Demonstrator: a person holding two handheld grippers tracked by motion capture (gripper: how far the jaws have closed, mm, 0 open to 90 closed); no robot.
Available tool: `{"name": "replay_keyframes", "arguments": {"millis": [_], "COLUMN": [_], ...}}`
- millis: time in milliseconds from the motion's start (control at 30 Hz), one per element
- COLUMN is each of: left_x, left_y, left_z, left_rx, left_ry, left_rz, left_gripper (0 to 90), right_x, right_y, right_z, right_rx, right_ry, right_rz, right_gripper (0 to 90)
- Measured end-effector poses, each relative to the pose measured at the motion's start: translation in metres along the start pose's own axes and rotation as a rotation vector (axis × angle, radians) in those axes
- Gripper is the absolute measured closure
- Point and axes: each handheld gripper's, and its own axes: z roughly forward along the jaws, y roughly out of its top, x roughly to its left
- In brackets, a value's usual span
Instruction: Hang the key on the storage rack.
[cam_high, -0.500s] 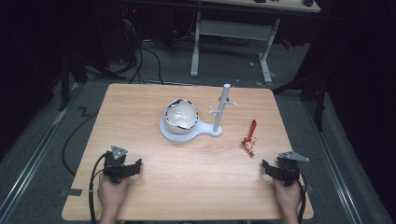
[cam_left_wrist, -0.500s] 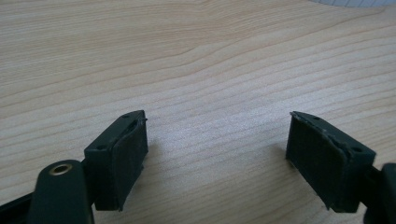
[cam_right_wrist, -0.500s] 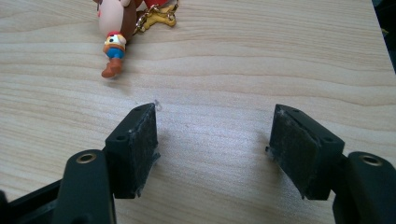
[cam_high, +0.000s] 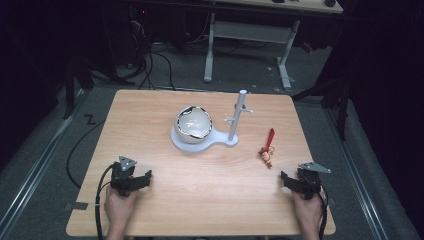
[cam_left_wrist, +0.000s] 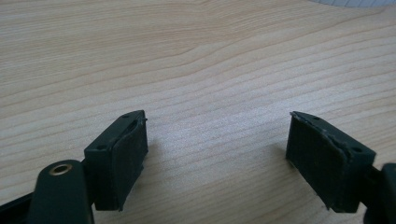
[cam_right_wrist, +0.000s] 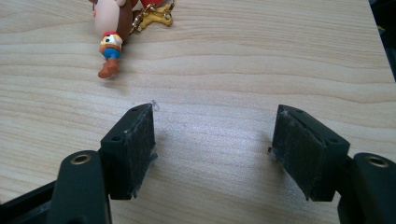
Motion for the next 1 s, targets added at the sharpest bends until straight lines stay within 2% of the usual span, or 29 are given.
{"name": "replay_keyframes", "arguments": {"millis": [567, 733, 1000], "left_x": [-0.0002, -0.0003, -0.0003], "left_y": [0.0001, 0.0001, 0.0001], "left_z": [0.0000, 0.0000, 0.0000], "left_rx": [0.001, 0.001, 0.001], "left_ry": [0.002, 0.002, 0.003], "left_rz": [0.001, 0.001, 0.001], "left_gripper": [20.9, 20.9, 20.9], "right_x": [0.0028, 0.0036, 0.0046], "right_y": [0.0003, 0.0005, -0.0008], "right_z": [-0.0001, 0.0001, -0.0025], "right_rx": [0.002, 0.003, -0.016], "right_ry": [-0.004, 0.006, 0.023], "right_rz": [0.017, 0.004, 0.019], "right_gripper": [30.5, 30.0, 40.2]}}
